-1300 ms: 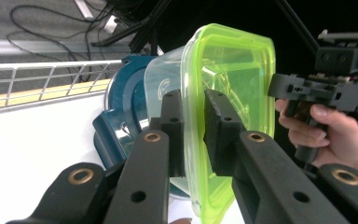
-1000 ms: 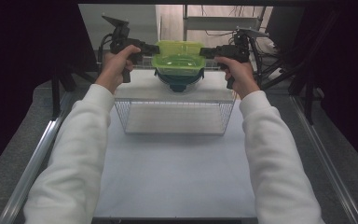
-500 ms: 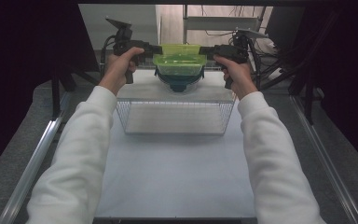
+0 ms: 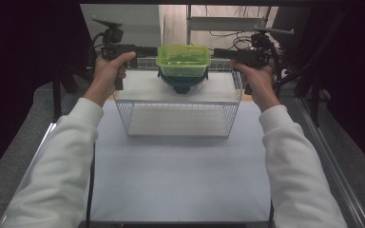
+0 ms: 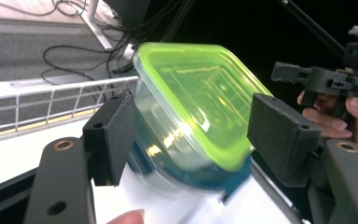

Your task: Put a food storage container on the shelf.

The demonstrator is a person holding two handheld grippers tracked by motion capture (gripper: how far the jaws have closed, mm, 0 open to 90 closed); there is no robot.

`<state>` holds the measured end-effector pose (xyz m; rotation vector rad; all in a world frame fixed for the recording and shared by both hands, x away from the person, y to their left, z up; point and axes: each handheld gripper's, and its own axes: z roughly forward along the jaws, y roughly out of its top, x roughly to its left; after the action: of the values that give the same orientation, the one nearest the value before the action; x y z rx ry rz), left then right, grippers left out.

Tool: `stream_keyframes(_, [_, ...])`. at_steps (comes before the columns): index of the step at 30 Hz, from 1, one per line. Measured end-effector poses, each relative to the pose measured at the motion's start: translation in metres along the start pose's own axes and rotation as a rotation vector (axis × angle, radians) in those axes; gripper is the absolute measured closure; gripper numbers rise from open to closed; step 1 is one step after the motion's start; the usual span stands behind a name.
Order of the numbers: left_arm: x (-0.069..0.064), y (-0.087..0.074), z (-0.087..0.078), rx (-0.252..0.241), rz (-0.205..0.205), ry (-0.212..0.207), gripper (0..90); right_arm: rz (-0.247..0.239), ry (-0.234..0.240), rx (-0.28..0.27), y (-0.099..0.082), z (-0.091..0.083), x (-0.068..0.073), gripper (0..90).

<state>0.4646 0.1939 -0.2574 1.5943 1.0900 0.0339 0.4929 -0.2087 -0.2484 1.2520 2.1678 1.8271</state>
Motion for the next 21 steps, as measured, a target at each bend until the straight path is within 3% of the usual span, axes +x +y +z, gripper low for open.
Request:
stream_keyframes(5, [-0.016,-0.024,-0.019,0.021,0.092,-0.011,31.0,-0.083,0.006,0.022,-0.018,-0.022,0.012,33.3])
stream_keyframes(9, [-0.024,-0.052,-0.034,0.020,0.138,0.028,29.5,-0.127,0.005,0.020,-0.039,-0.042,0.019,33.3])
stream_keyframes(13, [-0.025,-0.086,-0.045,0.023,0.138,0.017,29.2,-0.182,-0.012,0.040,-0.071,-0.064,0.024,32.6])
stream_keyframes(14, [-0.024,-0.101,-0.048,0.030,0.129,0.009,29.0,-0.187,-0.016,0.048,-0.078,-0.068,0.025,32.5])
stream_keyframes(16, [-0.023,-0.118,-0.051,0.040,0.127,0.003,28.9,-0.198,-0.019,0.053,-0.098,-0.079,0.026,32.3])
stream_keyframes(21, [-0.017,-0.174,-0.054,0.059,0.138,0.052,28.8,-0.210,-0.035,0.089,-0.143,-0.093,0.025,31.5])
